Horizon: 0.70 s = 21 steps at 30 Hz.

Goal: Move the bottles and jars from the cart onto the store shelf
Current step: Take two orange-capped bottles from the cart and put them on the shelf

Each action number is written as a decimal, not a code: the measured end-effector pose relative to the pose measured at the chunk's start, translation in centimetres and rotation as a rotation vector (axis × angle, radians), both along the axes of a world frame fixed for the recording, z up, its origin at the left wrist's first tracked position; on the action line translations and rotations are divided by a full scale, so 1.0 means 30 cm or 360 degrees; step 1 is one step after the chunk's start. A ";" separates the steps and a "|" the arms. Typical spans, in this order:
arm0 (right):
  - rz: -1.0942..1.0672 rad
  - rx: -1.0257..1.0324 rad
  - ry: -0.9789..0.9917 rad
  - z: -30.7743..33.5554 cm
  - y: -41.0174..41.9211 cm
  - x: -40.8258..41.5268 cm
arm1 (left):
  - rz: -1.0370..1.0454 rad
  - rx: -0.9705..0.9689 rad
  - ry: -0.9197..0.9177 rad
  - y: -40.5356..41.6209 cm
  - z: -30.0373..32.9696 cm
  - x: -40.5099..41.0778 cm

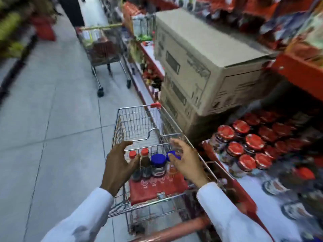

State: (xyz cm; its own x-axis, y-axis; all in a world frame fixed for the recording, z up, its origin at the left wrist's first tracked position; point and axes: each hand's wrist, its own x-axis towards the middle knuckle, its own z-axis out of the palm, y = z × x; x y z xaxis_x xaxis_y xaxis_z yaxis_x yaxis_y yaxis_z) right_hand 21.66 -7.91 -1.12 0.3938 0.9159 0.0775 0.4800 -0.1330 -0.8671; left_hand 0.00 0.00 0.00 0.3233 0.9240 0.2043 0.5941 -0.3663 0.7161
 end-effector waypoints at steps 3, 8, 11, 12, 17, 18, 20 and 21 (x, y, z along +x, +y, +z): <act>0.0142 -0.0213 0.0023 -0.075 0.086 -0.061 | 0.0102 -0.0169 0.0014 0.037 -0.102 -0.011; 0.0375 -0.0320 -0.0264 -0.171 0.209 -0.152 | 0.0105 -0.0320 0.0041 0.083 -0.194 -0.015; 0.0329 -0.0350 -0.0326 -0.200 0.245 -0.164 | 0.0088 -0.0366 0.0020 0.098 -0.225 0.000; 0.0298 -0.0350 -0.0314 -0.202 0.247 -0.163 | 0.0105 -0.0367 0.0005 0.098 -0.226 0.008; 0.0095 -0.0254 -0.0162 -0.227 0.236 -0.202 | 0.0120 -0.0437 -0.0061 0.100 -0.247 0.015; 0.0054 -0.0248 -0.0118 -0.229 0.232 -0.206 | 0.0132 -0.0469 -0.0082 0.093 -0.244 0.015; 0.0012 -0.0249 -0.0061 -0.229 0.216 -0.208 | 0.0178 -0.0502 -0.0119 0.075 -0.232 0.011; 0.0010 -0.0251 -0.0035 -0.221 0.203 -0.210 | 0.0189 -0.0499 -0.0128 0.068 -0.224 0.008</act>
